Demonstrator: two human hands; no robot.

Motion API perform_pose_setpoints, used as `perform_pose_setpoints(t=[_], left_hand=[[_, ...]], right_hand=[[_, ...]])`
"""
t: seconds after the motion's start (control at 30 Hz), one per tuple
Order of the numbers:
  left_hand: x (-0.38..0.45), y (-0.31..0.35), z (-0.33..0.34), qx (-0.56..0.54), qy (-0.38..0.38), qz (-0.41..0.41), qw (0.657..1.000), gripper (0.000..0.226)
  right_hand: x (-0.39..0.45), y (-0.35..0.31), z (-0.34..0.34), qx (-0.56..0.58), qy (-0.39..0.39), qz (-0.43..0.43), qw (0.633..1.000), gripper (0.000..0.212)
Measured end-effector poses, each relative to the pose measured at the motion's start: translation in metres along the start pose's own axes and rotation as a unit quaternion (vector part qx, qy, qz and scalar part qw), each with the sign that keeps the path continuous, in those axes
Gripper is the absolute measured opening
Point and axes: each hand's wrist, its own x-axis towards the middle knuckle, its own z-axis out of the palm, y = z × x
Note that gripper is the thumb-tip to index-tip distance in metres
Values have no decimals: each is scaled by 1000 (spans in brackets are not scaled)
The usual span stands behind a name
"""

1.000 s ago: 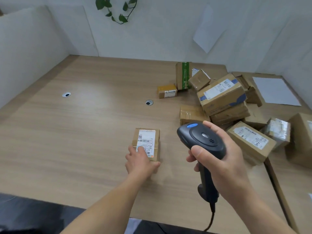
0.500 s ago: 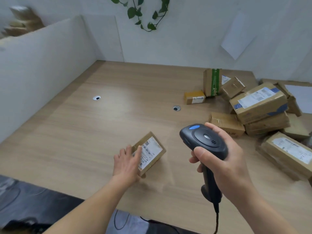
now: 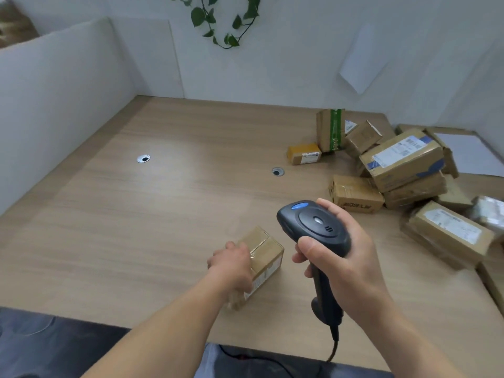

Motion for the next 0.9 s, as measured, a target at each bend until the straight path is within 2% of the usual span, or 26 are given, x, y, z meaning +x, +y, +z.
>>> perform_pose_setpoints(t=[0.07,0.13,0.17,0.23,0.3,0.4,0.53,0.67,0.9], left_hand=[[3,-6,-7,-53,14,-13,998,78],[3,-21,-21,-192,34,-34,980,81],[3,-31,-30,-289,49,-34,955,84],[-3,-51,-52,-460,89,-12,884,89],[-16,-67,-73,-540,126,10,832,97],[-39,-84,-99,-579,168,45,797,115],[-67,-108,-113,-591,212,53,776,131],[-98,-127,-116,-592,253,22,765,133],[-146,-144,-114,-582,309,-11,752,129]], right_hand=[[-4,-3,0,8,8,0,1000,75],[-6,-6,1,11,12,2,1000,78],[-7,-8,3,11,12,4,1000,79],[-7,-9,11,14,5,10,1000,80],[-6,-10,22,21,-4,18,1000,81],[-6,-14,41,24,-33,15,999,80],[-7,-26,62,21,-81,-9,996,61],[-10,-40,74,22,-122,-24,992,52],[-23,-53,78,25,-194,-28,980,51]])
